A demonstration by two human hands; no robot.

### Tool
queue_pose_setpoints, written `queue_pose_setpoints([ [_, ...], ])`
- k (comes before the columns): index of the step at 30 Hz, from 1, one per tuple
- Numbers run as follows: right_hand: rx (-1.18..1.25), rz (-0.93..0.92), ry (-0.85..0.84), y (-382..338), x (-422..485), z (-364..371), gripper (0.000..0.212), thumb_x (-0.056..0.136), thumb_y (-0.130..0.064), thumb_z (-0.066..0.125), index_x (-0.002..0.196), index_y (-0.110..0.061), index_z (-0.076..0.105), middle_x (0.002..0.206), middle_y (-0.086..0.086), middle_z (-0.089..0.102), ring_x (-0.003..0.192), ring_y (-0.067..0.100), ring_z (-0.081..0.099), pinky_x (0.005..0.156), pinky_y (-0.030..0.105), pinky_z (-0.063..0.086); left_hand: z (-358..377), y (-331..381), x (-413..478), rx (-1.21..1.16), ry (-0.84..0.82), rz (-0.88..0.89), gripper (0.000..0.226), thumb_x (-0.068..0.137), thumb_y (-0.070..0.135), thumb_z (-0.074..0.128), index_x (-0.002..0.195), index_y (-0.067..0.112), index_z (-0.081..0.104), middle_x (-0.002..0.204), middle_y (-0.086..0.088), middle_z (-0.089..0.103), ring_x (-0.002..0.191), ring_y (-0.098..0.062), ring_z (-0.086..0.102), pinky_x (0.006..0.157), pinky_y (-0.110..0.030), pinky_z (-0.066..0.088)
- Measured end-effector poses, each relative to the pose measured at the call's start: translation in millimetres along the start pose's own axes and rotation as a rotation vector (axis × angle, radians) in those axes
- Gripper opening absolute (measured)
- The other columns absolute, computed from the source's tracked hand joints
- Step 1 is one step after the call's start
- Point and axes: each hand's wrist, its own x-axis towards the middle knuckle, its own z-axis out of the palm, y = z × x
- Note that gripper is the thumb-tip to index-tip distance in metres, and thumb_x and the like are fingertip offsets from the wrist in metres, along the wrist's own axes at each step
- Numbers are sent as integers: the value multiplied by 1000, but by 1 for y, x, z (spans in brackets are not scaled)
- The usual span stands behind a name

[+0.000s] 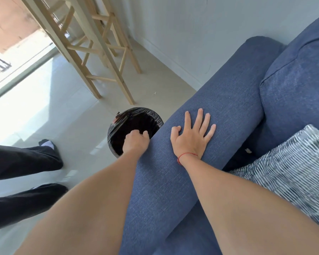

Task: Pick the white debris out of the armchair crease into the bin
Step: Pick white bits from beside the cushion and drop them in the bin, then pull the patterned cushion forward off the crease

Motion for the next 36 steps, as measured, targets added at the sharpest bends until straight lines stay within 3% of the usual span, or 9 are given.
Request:
queue_pose_setpoints([
  [6, 44, -186, -200, 25, -3, -31, 61, 94, -39, 35, 153, -26, 24, 165, 4, 0, 152, 24, -6, 121, 51, -9, 11, 15, -43, -22, -77, 112, 42, 97, 40, 36, 77, 10, 57, 101, -17, 67, 77, -25, 56, 66, -31, 42],
  [9, 7, -145, -200, 55, -8, -57, 67, 94, -40, 39, 154, -21, 17, 164, 8, 1, 152, 24, -3, 119, 52, -12, 13, 35, -71, 10, -96, 161, 45, 97, 40, 36, 100, 2, 61, 109, -18, 65, 97, -34, 60, 80, -38, 46],
  [15, 44, 24, -150, 120, -18, -111, 71, 94, -38, 45, 154, -17, 14, 164, 13, -1, 152, 28, -4, 119, 53, -9, 32, 101, -131, 75, -97, 331, 35, 101, 34, 36, 105, 6, 58, 124, -18, 58, 105, -33, 54, 82, -34, 40],
  [17, 60, 72, -112, 149, -16, -131, 70, 93, -37, 46, 153, -17, 16, 163, 13, 1, 152, 29, -3, 119, 54, -9, 45, 127, -154, 80, -127, 396, 40, 101, 35, 37, 125, 8, 55, 139, -15, 51, 120, -32, 50, 88, -35, 41],
  [19, 78, 130, -64, 182, -15, -148, 69, 92, -35, 48, 152, -17, 20, 163, 14, 3, 152, 30, -1, 119, 56, -7, 61, 152, -176, 105, -158, 460, 55, 101, 37, 38, 148, 10, 34, 152, -9, 39, 139, -27, 38, 106, -38, 37],
  [22, 88, 223, -20, 241, -20, -166, 67, 91, -33, 52, 150, -17, 25, 163, 13, 7, 152, 30, 3, 119, 56, -5, 94, 185, -208, 126, -196, 588, 59, 100, 37, 41, 151, 11, 29, 155, -7, 35, 142, -26, 35, 115, -40, 33],
  [27, 81, 336, 10, 319, -36, -174, 66, 91, -36, 52, 149, -17, 28, 163, 13, 9, 152, 29, 6, 120, 55, -2, 147, 224, -248, 160, -199, 830, 51, 98, 34, 47, 143, 11, 43, 148, -11, 43, 138, -31, 39, 111, -43, 37],
  [33, 94, 381, -16, 382, -52, -165, 73, 89, -46, 52, 151, -20, 23, 163, 12, 9, 152, 29, 4, 119, 56, -3, 196, 243, -274, 476, 28, 1117, 70, 92, 26, 55, 153, 14, 22, 163, -10, 6, 151, -29, 6, 122, -42, 15],
  [36, 67, 374, -62, 397, -56, -161, 86, 80, -58, 59, 149, -19, 25, 156, 10, 30, 148, 30, 19, 119, 56, 0, 209, 248, -281, 665, -63, 1128, 83, 89, 24, 59, 155, 19, 9, 164, -5, 5, 152, -26, 3, 122, -44, 8],
])
